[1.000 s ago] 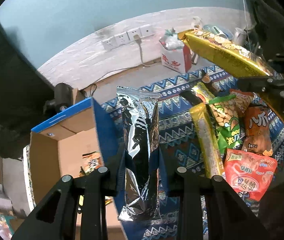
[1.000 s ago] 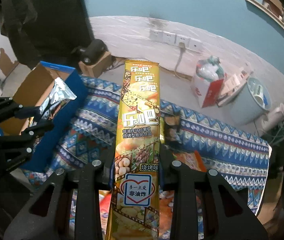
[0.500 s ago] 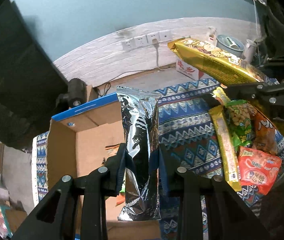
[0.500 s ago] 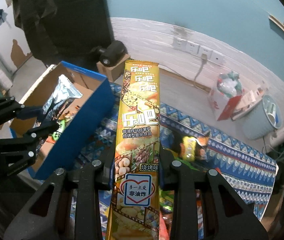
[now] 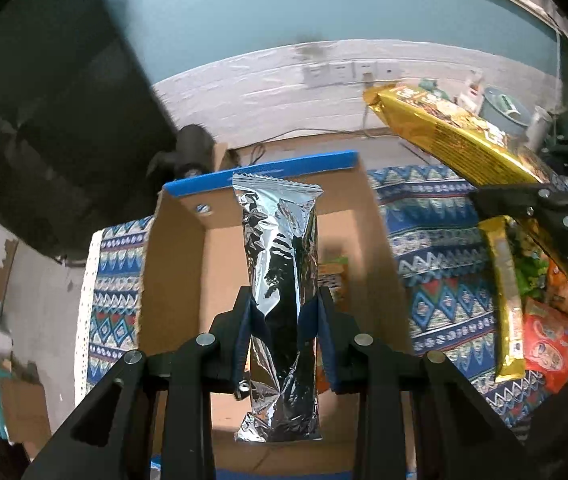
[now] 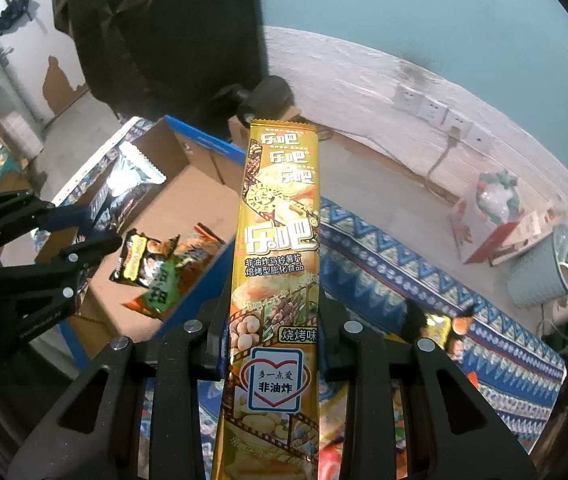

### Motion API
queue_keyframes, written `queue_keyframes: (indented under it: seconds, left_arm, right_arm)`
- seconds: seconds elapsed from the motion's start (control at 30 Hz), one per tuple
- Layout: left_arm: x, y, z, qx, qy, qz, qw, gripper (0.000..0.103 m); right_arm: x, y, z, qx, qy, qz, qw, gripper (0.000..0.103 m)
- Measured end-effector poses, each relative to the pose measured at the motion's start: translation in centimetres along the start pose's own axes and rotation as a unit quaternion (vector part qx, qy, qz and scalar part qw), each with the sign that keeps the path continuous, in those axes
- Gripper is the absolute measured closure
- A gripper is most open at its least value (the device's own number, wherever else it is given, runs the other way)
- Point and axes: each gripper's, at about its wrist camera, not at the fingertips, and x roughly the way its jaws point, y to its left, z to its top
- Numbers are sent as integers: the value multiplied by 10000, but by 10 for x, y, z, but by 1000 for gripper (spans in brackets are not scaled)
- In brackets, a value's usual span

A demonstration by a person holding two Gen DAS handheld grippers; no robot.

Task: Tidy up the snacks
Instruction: 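Carry the silver foil bag into the box and release it with the left gripper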

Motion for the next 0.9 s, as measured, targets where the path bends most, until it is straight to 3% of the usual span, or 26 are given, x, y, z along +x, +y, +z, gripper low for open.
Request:
queue_keyframes:
  seconds: [0.4,0.8,0.9]
  left_arm:
    - [30,47,-18,-354,342,215,9986,72]
    - [47,67,-32,-546,670,212,9960,72]
    - [50,73,-33,-640,773,220,9947,66]
  right_arm:
    - [37,38,27,-141,250,328,9990,74]
    - [64,69,41,-184,471,519,9974,74]
    - [69,74,43,-169,521,566,9969,74]
